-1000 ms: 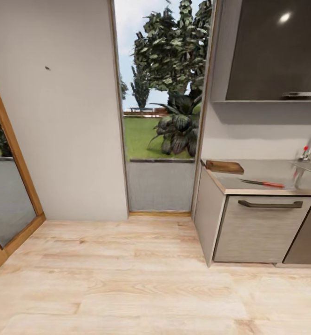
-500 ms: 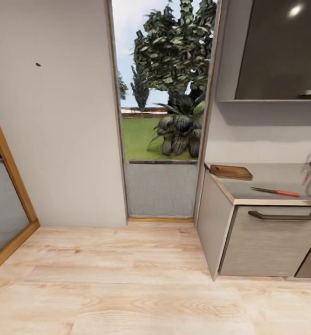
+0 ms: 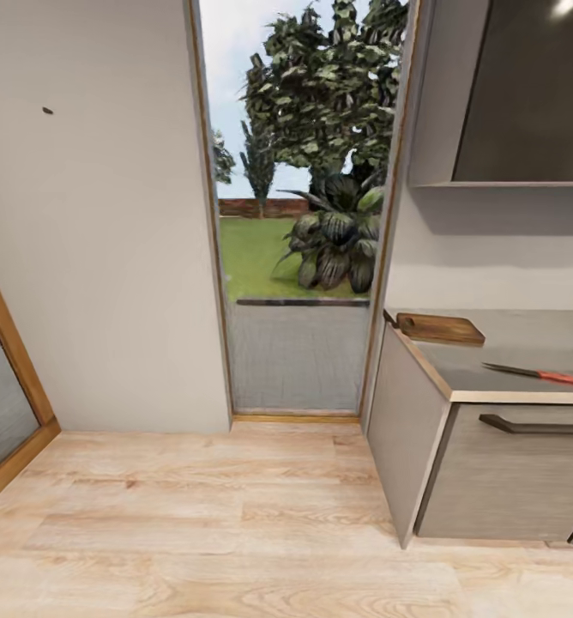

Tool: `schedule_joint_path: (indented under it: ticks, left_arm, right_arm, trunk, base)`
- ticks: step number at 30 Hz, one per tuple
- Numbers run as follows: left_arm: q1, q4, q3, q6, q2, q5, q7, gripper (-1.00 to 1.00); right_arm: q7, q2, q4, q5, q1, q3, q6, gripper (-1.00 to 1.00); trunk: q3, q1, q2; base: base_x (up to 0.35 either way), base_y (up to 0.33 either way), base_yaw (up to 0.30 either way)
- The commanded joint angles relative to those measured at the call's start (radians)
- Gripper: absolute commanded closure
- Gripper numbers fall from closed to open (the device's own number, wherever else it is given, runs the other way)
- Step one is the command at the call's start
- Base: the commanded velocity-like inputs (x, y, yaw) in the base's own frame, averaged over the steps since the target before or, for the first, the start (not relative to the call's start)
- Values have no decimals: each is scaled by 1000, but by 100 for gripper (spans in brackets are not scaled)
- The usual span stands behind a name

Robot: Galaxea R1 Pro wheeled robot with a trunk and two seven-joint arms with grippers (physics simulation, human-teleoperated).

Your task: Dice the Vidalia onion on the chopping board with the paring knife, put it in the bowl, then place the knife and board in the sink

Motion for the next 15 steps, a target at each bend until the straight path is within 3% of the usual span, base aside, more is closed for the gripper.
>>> schedule_joint_path:
  ticks: [1, 15]
  left_arm:
    - [0, -2, 1, -1, 0, 1, 0, -100]
    - [0, -2, 1, -2, 0, 1, 0, -100]
  right_arm:
    - [-1, 0, 1, 1, -1, 1, -3, -100]
    - [-1, -4, 1, 1, -1, 1, -1, -100]
  trunk:
    - [-1, 1, 0]
    - [-1, 1, 0]
  base:
    - [319, 0, 0]
    - [319, 0, 0]
